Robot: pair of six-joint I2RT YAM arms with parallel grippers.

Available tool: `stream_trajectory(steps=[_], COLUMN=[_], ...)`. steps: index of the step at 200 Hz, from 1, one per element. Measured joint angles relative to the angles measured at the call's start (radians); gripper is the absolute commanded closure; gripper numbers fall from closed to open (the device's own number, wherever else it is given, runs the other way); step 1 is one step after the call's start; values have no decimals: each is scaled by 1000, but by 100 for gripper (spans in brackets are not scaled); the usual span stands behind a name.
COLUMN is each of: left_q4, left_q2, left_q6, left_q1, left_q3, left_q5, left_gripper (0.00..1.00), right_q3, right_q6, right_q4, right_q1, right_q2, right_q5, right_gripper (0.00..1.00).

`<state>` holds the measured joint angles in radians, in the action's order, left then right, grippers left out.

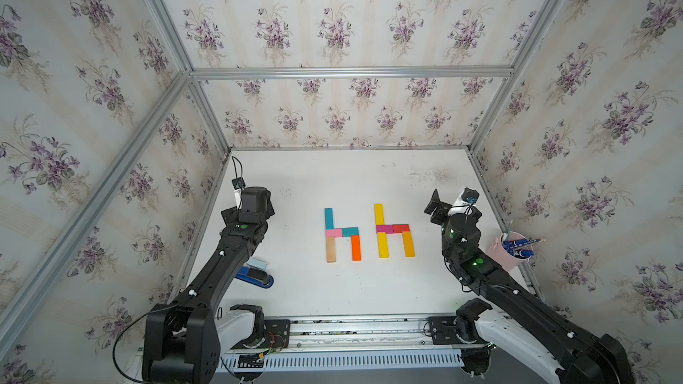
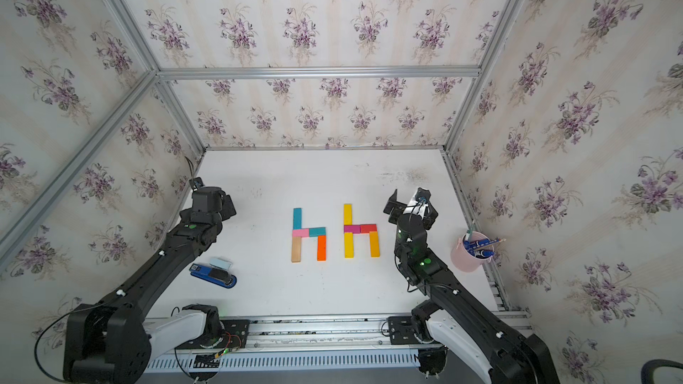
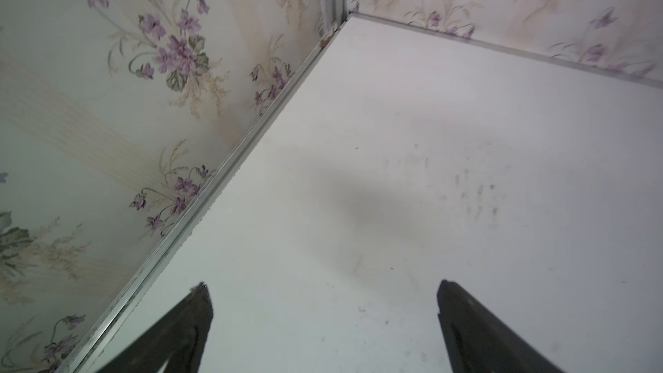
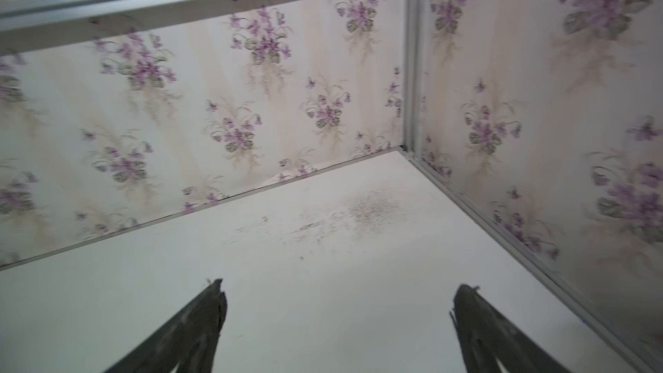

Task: Assemble the letter h with building blocks
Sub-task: Reset both arms

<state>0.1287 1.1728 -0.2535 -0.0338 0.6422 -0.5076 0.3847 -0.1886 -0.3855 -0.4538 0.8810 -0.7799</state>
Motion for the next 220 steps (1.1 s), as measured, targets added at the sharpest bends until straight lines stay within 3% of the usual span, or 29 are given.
stream_trajectory(steps=[26, 55, 74, 92, 106, 119, 160, 220], left_q4=[-177, -358, -425, -564, -698, -672, -767, -769], left_q2=[19, 110, 167, 214, 293, 317, 323, 323], left_q6=[35, 99, 150, 185, 206, 221, 245, 263], left_q1=[25, 44, 43, 45, 44, 42, 35, 14], left_q3=[-109, -157, -134, -155, -206, -209, -191, -191], left_q5=[23, 141, 237, 311, 357, 397, 432, 419], left_gripper=[0, 0, 0, 0, 0, 0, 0, 0], right_q3=[-178, -262, -313, -372, -380, -380, -254, -196], right_q6=[31, 21, 32, 31, 41, 50, 80, 123], right_q4=[-92, -211, -449, -731, -925, -1018, -1074, -969], right_q1=[155, 278, 328, 401, 454, 492, 503, 446], right_q2=[24, 141, 236, 418, 600, 687, 660, 658], right_q5=[-72, -27, 97, 220, 381, 529, 761, 757], right_gripper=[0, 0, 0, 0, 0, 0, 0, 0])
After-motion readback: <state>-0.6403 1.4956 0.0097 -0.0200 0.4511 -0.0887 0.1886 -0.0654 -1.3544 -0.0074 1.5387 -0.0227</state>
